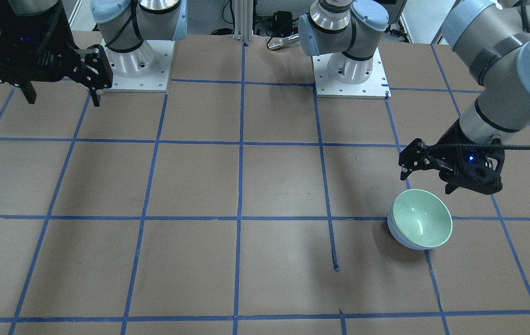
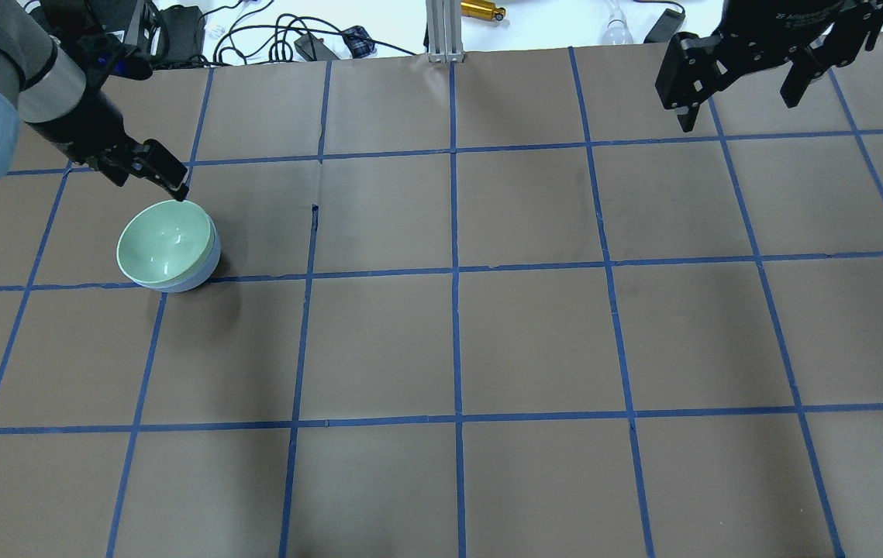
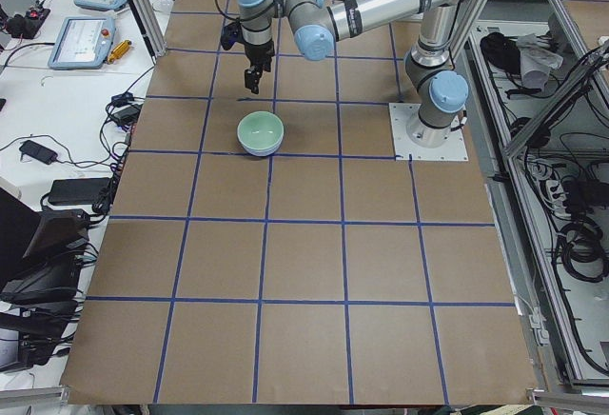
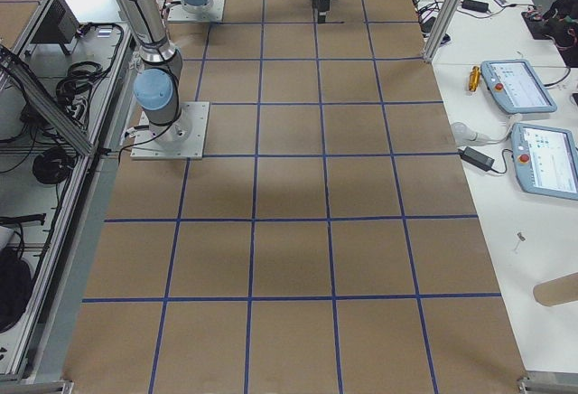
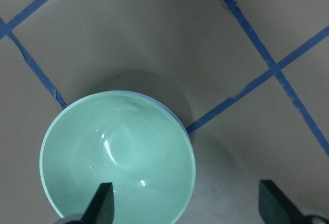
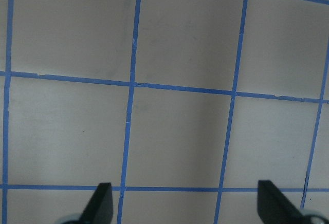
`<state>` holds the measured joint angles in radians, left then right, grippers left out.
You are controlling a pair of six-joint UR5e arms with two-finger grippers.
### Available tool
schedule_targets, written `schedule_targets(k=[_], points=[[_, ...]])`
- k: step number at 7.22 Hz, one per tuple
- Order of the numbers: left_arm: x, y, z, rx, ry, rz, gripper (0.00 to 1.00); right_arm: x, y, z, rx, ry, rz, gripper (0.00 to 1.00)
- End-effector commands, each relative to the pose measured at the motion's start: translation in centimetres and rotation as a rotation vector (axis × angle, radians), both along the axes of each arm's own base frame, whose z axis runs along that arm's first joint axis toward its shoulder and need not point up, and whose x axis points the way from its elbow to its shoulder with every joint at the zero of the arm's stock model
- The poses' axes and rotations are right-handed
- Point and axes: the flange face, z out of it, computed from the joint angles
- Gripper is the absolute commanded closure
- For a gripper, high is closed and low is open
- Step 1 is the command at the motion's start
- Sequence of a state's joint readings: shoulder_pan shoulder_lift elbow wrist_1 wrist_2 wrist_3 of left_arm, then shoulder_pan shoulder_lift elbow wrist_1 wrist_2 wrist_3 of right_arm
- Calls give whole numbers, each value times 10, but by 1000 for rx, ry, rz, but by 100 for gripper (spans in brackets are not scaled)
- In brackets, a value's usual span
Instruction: Stack green bowl on blue bowl
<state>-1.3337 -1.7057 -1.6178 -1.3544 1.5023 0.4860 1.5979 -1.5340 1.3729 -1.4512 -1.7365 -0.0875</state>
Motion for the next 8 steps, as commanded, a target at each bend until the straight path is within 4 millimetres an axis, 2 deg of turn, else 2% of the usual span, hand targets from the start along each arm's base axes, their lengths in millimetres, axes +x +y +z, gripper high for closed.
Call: schedule_targets(k=[1, 2, 4, 6, 8], points=[[-52, 17, 32, 19, 4, 230, 0, 0, 0, 0, 0, 0, 0, 0], [-67, 22, 31, 40, 5, 285, 0, 0, 0, 0, 0, 0, 0, 0], [-117, 44, 43, 60, 2, 243, 0, 0, 0, 0, 0, 0, 0, 0], [-116, 60, 48, 102, -46, 236, 0, 0, 0, 0, 0, 0, 0, 0], [-116, 62, 46, 106, -48, 230, 0, 0, 0, 0, 0, 0, 0, 0]])
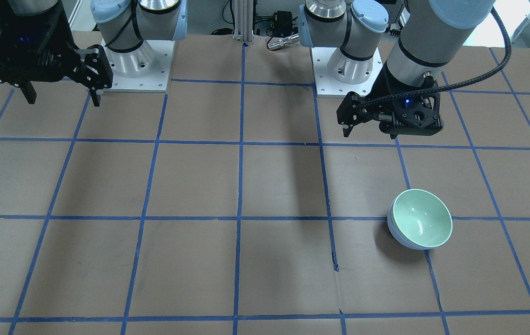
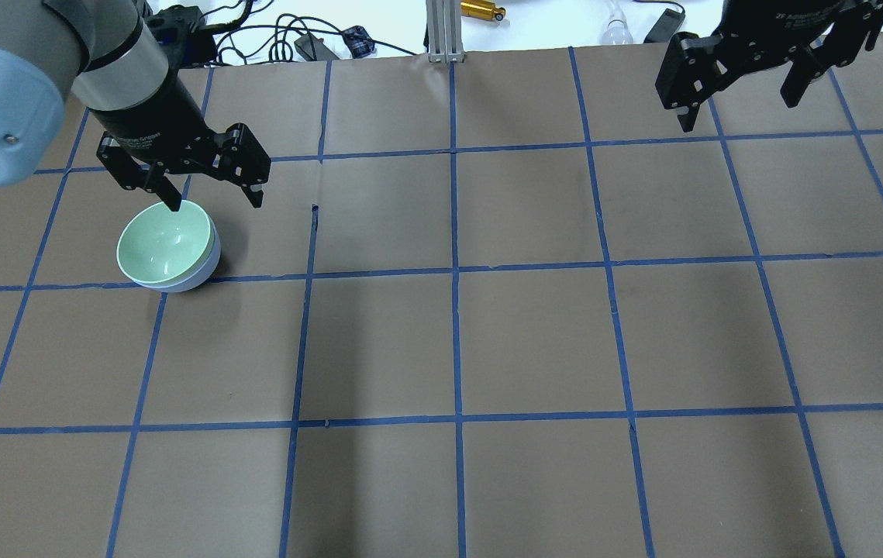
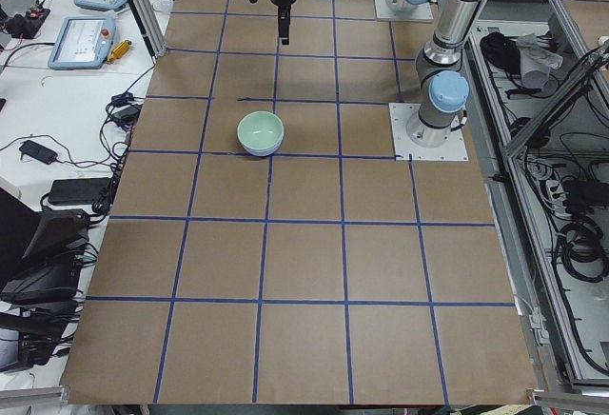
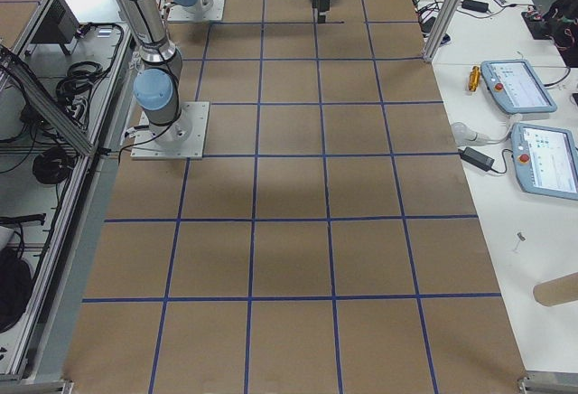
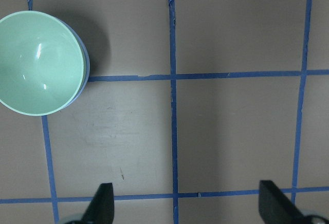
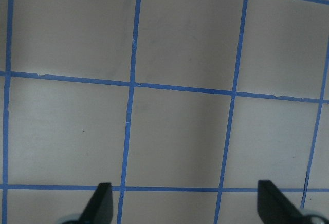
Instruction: Stack green bowl on blue bowl
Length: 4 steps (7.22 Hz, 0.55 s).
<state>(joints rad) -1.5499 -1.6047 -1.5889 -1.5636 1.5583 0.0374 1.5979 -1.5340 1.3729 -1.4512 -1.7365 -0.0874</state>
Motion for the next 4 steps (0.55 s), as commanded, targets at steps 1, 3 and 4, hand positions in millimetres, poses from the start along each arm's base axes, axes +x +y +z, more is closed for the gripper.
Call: schedule_targets(k=[1, 3, 4], points=[[0, 5, 2, 1, -2, -2, 0, -1, 0, 0, 0, 0, -1, 0], [3, 7, 4, 9, -17, 0, 0, 0, 0, 0, 0, 0, 0, 0], [5, 7, 1, 15, -15, 5, 0, 0, 0, 0, 0, 0, 0, 0]])
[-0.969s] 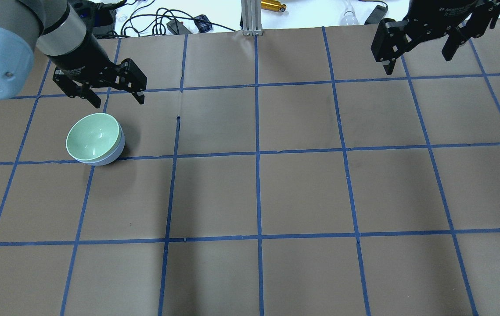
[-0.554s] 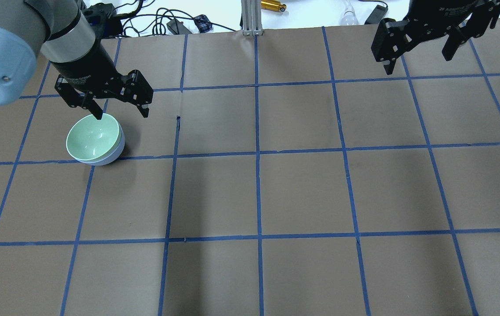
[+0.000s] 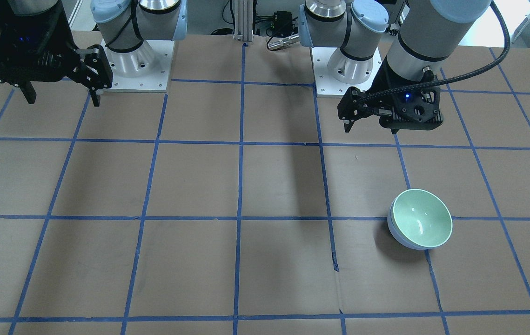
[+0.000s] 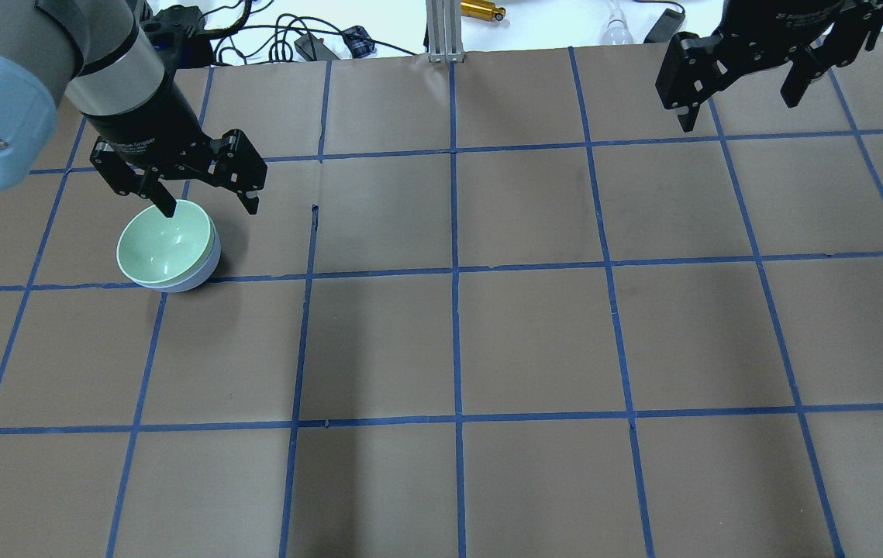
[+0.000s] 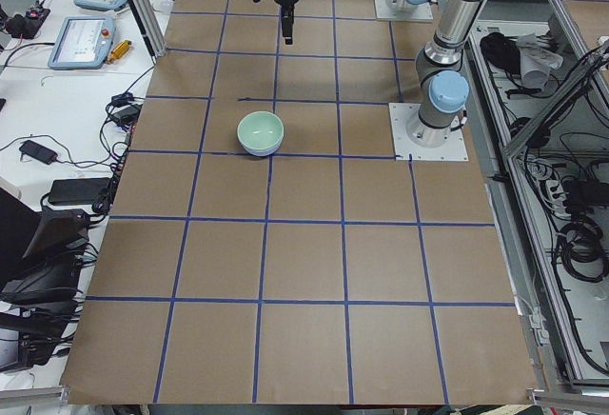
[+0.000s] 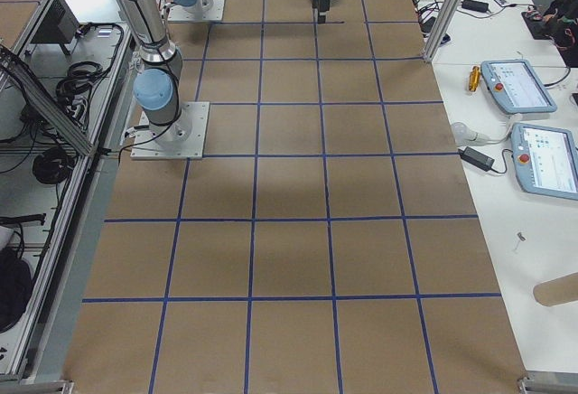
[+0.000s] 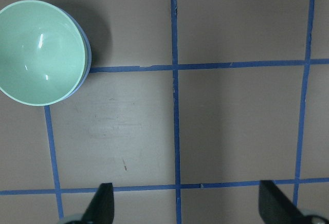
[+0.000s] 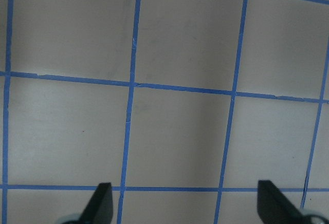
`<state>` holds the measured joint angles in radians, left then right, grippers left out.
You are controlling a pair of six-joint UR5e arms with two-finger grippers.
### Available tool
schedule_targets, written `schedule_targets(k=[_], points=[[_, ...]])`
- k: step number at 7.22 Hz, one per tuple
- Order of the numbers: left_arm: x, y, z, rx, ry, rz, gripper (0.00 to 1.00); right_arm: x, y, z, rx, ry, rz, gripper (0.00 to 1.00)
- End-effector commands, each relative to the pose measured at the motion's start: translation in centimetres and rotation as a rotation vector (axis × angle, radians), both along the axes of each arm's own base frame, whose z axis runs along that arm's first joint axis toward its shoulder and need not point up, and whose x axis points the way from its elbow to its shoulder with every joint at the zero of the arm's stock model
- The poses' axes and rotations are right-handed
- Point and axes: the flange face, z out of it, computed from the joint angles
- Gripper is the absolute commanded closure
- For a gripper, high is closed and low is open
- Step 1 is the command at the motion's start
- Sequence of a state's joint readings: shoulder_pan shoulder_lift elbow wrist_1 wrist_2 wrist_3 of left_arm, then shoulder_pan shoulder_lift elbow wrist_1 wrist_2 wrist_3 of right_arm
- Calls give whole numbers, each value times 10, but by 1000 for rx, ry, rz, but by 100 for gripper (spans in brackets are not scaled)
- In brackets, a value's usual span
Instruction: Stack green bowl on blue bowl
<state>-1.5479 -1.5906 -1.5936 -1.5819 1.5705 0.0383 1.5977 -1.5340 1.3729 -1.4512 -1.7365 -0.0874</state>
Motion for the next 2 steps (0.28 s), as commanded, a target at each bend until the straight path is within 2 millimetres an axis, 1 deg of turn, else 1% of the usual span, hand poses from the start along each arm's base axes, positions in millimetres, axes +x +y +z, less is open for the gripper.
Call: schedule_targets(k=[1, 2], points=[[2, 0, -1, 2, -2, 8, 0, 0, 0, 0, 0, 0, -1, 0], [3, -1, -1, 0, -2, 11, 0, 0, 0, 0, 0, 0, 1, 0]])
